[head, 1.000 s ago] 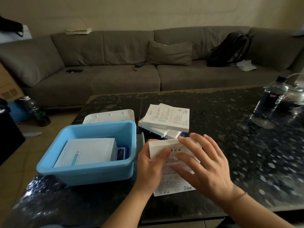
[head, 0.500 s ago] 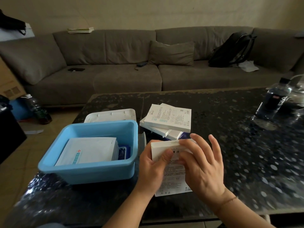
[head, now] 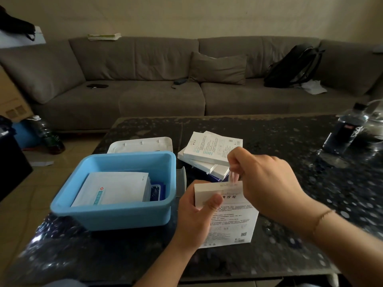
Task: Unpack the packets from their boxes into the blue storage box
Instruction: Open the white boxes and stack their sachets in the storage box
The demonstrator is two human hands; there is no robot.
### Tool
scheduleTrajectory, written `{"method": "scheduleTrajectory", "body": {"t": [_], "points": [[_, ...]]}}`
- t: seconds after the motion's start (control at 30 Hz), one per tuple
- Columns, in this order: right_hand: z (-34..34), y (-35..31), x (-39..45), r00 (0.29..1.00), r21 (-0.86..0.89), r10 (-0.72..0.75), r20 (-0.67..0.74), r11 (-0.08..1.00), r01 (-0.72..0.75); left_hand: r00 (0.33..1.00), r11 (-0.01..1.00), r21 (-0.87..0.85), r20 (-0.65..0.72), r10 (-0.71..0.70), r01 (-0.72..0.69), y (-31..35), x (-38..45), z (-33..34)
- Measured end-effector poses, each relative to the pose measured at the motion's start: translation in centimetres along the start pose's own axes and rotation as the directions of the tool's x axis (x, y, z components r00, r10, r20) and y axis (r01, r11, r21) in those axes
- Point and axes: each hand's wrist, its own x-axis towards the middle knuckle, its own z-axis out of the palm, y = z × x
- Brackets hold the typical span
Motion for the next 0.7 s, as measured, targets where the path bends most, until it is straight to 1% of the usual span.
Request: {"method": "scheduleTrajectory", "body": {"t": [0.1, 0.17, 0.3, 0.37, 0.4, 0.47, 0.53, 0.57, 0.6, 0.63, 0.7], "points": [[-0.2, 0.4, 1.1, 0.995, 0.059, 0.009, 0.101, 0.998, -0.015, 1.0, 1.0, -0.006, 0.001, -0.005, 0.005, 0.0, -0.1, 0.0], [0.1, 0.6, 1.6, 0.991, 0.087, 0.025, 0.13, 0.996, -0.037, 1.0, 1.0, -0.006, 0.0, 0.0, 0.0, 0.1, -0.2, -0.1], [0.9, 1.2, 2.1, 0.985, 0.159, 0.095, 0.143, 0.98, -0.118, 1.0, 1.0, -0.004, 0.01, -0.002, 0.002, 0.2, -0.4, -0.1], [1.1, 1.3, 2.3, 0.983, 0.208, 0.08, 0.167, 0.971, -0.114, 1.0, 1.0, 0.008, 0.012, -0.002, 0.002, 0.2, -0.4, -0.1], [1.1, 1.4, 2.4, 0.976, 0.26, 0.078, 0.205, 0.957, -0.131, 1.0, 1.0, 0.014, 0.012, 0.006, -0.006, 0.2, -0.5, -0.1], [0.7, 1.9, 3.0, 0.931, 0.394, 0.093, 0.352, 0.888, -0.238, 1.0, 1.0, 0.006, 0.014, 0.012, -0.012, 0.3, -0.6, -0.2], [0.2, 2.8, 3.4, 0.851, 0.502, 0.071, 0.52, 0.781, -0.371, 1.0, 1.0, -0.017, 0.022, 0.009, -0.009, 0.3, -0.6, -0.2], [0.0, 3.4, 3.5, 0.813, 0.551, 0.039, 0.581, 0.716, -0.428, 1.0, 1.0, -0.021, 0.022, 0.009, -0.008, 0.3, -0.6, -0.3], [-0.1, 3.9, 3.4, 0.792, 0.604, 0.008, 0.611, 0.643, -0.472, 1.0, 1.0, -0.019, 0.018, 0.007, -0.007, 0.3, -0.5, -0.3], [0.0, 4.4, 3.2, 0.793, 0.651, -0.003, 0.609, 0.574, -0.498, 1.0, 1.0, -0.017, 0.013, 0.004, -0.004, 0.3, -0.5, -0.3], [0.3, 5.1, 2.5, 0.834, 0.723, 0.052, 0.55, 0.471, -0.506, 1.0, 1.0, -0.012, 0.008, 0.002, -0.002, 0.4, -0.4, -0.2]]}}
